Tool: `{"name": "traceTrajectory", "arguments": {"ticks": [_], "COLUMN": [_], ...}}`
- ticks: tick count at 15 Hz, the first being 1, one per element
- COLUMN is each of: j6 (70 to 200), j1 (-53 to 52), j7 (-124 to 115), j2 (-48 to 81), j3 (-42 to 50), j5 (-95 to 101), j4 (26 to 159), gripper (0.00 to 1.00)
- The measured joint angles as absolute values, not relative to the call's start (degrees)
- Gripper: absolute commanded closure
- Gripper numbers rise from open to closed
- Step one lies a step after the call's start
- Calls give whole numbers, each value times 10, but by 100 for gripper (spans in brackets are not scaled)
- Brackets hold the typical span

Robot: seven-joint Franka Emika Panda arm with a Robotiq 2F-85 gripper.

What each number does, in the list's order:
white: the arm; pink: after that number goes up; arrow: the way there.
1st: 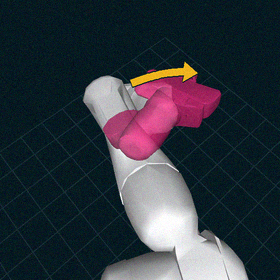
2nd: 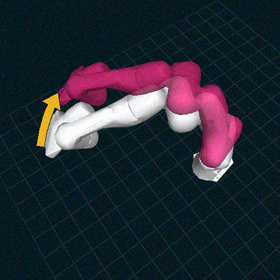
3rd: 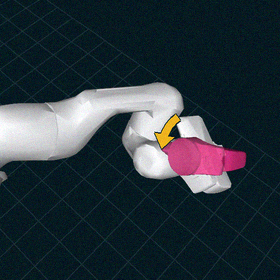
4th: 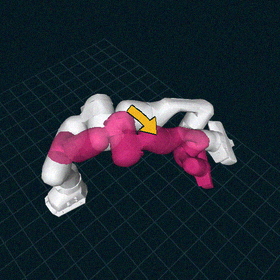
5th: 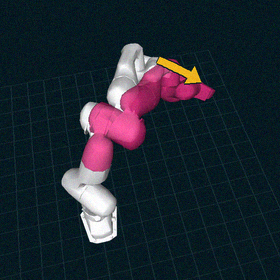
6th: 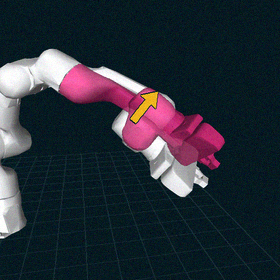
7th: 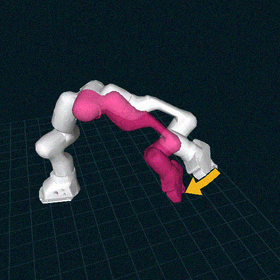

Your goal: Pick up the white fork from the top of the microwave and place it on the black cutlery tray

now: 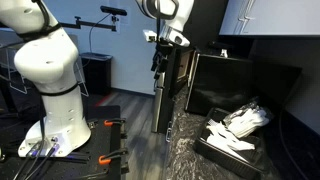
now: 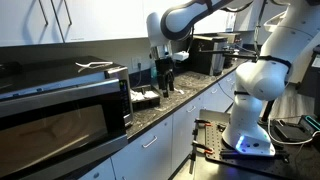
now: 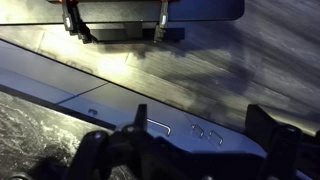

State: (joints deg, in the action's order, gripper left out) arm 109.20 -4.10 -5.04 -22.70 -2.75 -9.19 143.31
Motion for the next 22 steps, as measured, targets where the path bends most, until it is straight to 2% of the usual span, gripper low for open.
{"name": "traceTrajectory", "arguments": {"ticks": [11, 22], "j6": [1099, 1099], "j1": [-32, 12], "j7": [-52, -118], "j2": [-236, -384], "j3": [-26, -25], "j5": [-92, -52], "j4": [1431, 1372], "gripper": [0, 0]}}
